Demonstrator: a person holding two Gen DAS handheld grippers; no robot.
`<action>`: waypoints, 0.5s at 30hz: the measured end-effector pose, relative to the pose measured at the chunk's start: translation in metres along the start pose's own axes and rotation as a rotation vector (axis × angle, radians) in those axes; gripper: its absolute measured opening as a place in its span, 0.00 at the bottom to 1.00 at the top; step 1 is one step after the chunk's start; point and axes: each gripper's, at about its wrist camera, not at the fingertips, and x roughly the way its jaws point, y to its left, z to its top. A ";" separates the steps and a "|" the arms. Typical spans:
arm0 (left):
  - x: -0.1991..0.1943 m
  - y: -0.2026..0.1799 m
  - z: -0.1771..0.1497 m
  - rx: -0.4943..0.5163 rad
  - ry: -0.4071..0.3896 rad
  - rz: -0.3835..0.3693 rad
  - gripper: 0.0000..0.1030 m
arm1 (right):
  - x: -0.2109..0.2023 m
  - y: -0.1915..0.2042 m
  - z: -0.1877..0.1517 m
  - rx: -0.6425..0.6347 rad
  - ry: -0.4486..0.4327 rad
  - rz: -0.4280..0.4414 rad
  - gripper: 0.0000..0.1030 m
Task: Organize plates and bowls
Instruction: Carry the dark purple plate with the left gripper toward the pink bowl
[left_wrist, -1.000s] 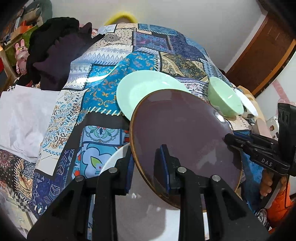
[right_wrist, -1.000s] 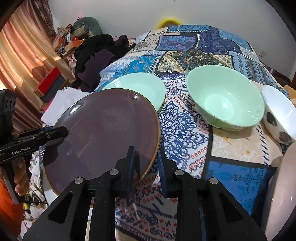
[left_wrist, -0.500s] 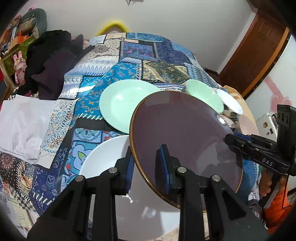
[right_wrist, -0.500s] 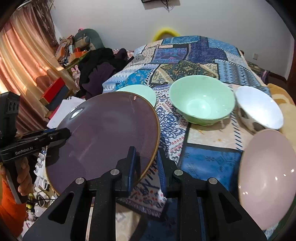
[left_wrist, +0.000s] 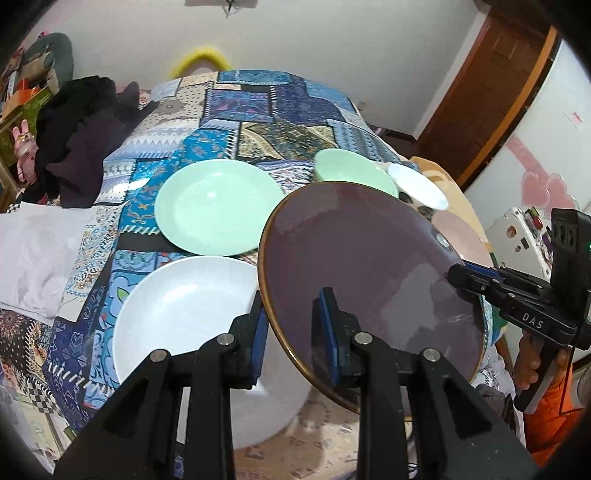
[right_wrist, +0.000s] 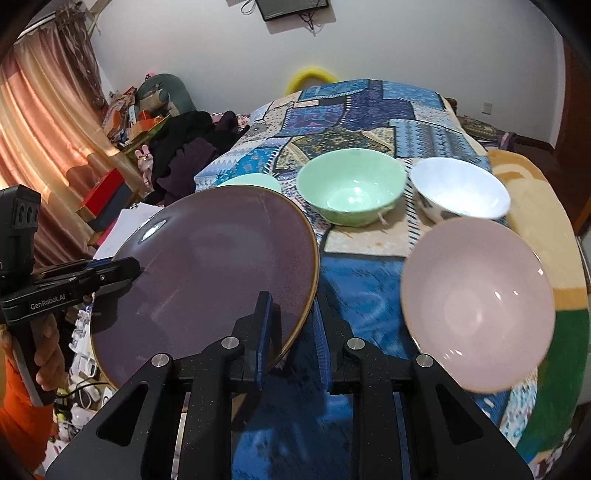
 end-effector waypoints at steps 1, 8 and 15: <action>0.000 -0.004 -0.001 0.004 0.002 -0.003 0.26 | -0.002 -0.002 -0.002 0.002 -0.001 -0.002 0.19; 0.003 -0.029 -0.012 0.023 0.034 -0.027 0.26 | -0.012 -0.020 -0.017 0.038 -0.001 -0.018 0.19; 0.017 -0.048 -0.022 0.040 0.075 -0.035 0.26 | -0.012 -0.036 -0.033 0.072 0.027 -0.031 0.19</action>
